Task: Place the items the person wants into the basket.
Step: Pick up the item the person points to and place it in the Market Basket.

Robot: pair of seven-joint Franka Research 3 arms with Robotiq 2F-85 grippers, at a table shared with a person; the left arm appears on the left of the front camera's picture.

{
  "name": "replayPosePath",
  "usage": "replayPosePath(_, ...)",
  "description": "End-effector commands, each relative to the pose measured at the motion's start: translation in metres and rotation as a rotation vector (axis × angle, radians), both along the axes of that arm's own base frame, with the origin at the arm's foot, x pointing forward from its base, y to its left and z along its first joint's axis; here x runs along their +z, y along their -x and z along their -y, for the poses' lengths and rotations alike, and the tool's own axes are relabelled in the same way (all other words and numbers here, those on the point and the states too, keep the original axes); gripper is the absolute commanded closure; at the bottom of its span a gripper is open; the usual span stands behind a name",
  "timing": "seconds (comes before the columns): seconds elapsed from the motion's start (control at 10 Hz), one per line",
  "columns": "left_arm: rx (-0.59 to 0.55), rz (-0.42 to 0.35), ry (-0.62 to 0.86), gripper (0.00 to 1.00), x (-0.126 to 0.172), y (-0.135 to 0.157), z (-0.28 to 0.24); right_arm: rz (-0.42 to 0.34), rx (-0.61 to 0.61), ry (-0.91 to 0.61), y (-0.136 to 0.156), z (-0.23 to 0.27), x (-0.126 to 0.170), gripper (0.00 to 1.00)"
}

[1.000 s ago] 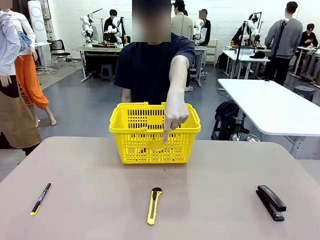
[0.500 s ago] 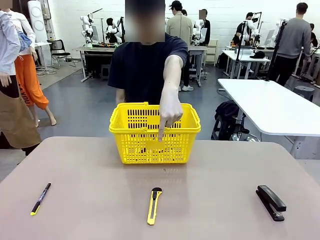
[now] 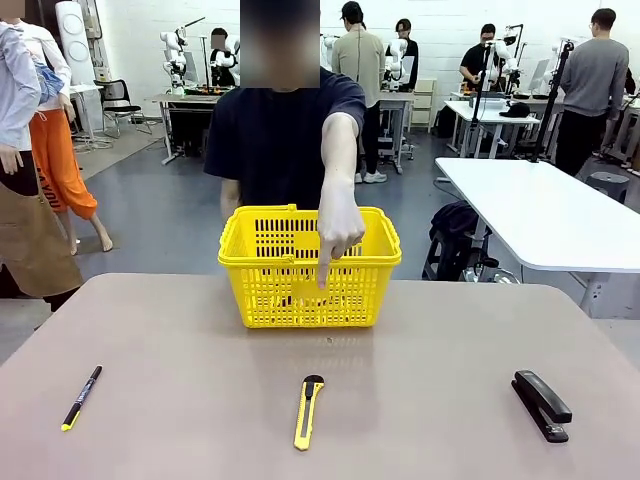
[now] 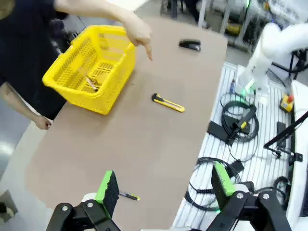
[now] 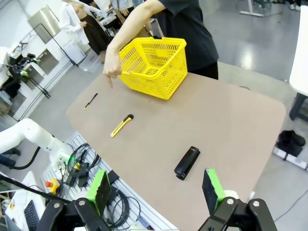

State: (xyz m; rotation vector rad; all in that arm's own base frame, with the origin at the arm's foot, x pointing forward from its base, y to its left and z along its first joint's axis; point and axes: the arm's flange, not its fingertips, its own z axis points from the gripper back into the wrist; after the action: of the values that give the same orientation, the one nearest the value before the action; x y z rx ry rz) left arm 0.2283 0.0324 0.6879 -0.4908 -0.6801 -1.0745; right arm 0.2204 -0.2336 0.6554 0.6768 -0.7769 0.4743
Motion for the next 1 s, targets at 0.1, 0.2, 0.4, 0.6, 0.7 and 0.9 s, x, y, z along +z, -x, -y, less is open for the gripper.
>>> replayPosePath(0.1, -0.047, -0.269, -0.288, 0.0, -0.021, -0.038, 0.144, 0.019, 0.017, -0.012, -0.001, 0.001, 0.002, 0.0)
replayPosePath(0.2, 0.038, -0.33, -0.355, 0.0, -0.041, -0.055, 0.188, 0.019, 0.017, -0.012, -0.001, 0.001, 0.002, 0.0)
replayPosePath(0.4, 0.267, -0.418, -0.434, 0.0, -0.096, -0.071, 0.26, 0.019, 0.017, -0.012, -0.001, 0.001, 0.002, 0.0)
replayPosePath(0.6, 0.428, -0.431, -0.435, 0.0, -0.145, -0.094, 0.297, 0.019, 0.017, -0.012, -0.001, 0.001, 0.002, 0.0)
replayPosePath(0.7, 0.527, -0.405, -0.453, 0.0, -0.166, -0.1, 0.31, 0.019, 0.017, -0.012, -0.001, 0.001, 0.002, 0.0)
replayPosePath(0.9, 0.673, -0.38, -0.497, 0.0, -0.197, -0.113, 0.33, 0.019, 0.017, -0.012, -0.001, 0.001, 0.002, 0.0)
